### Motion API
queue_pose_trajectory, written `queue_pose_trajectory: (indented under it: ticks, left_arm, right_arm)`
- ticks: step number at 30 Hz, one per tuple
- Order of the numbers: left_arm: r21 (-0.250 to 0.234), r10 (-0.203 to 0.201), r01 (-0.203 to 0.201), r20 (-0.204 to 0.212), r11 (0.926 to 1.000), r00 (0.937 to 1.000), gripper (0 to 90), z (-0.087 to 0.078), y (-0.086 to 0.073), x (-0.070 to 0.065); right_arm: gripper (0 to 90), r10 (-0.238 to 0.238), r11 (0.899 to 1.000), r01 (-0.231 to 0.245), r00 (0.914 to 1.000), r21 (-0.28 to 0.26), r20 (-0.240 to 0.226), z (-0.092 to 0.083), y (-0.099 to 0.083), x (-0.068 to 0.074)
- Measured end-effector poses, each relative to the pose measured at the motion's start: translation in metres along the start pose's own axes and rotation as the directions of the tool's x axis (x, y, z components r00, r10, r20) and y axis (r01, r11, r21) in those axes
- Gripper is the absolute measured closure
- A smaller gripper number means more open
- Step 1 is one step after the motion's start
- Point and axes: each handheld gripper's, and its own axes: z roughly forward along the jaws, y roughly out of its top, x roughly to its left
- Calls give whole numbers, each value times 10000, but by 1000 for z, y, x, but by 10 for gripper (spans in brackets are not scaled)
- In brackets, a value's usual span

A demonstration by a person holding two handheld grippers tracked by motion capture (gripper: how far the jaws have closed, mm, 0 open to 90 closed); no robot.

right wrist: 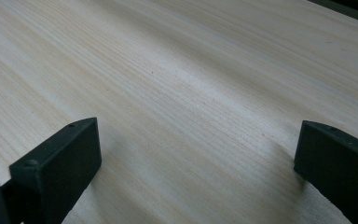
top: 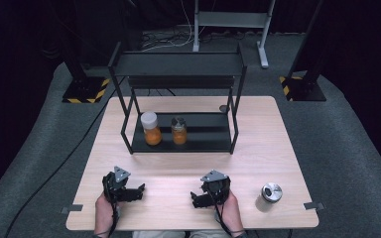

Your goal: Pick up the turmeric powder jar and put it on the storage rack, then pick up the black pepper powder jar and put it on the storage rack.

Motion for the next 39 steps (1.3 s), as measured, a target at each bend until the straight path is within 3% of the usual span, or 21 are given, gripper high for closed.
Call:
queue_pose_trajectory:
  ticks: [25,30,32,33,36,39]
  left_arm:
    - [-12,38,-38,-22,10000,10000,10,0,0,-1]
    - [-11,40,-40,-21,10000,10000,10,0,0,-1]
    - [-21,55,-55,-37,10000,10000,10,0,0,-1]
    - [-21,58,-59,-39,10000,10000,10,0,0,-1]
    - [-18,54,-54,-35,10000,10000,10,0,0,-1]
    - [-18,55,-55,-34,10000,10000,10,0,0,-1]
  right_arm:
    - [0,328,9995,-328,9988,-2,352,-4,-3,8]
    - [0,166,9999,-165,9994,-40,290,-4,-4,7]
    - [0,-467,9987,477,9976,-185,519,-8,-9,15]
    - [0,-562,9979,583,9962,-298,669,-10,-13,19]
    - [0,-271,9996,273,9993,-78,267,-13,-13,12]
    - [0,-374,9993,374,9991,-8,205,-19,-14,11]
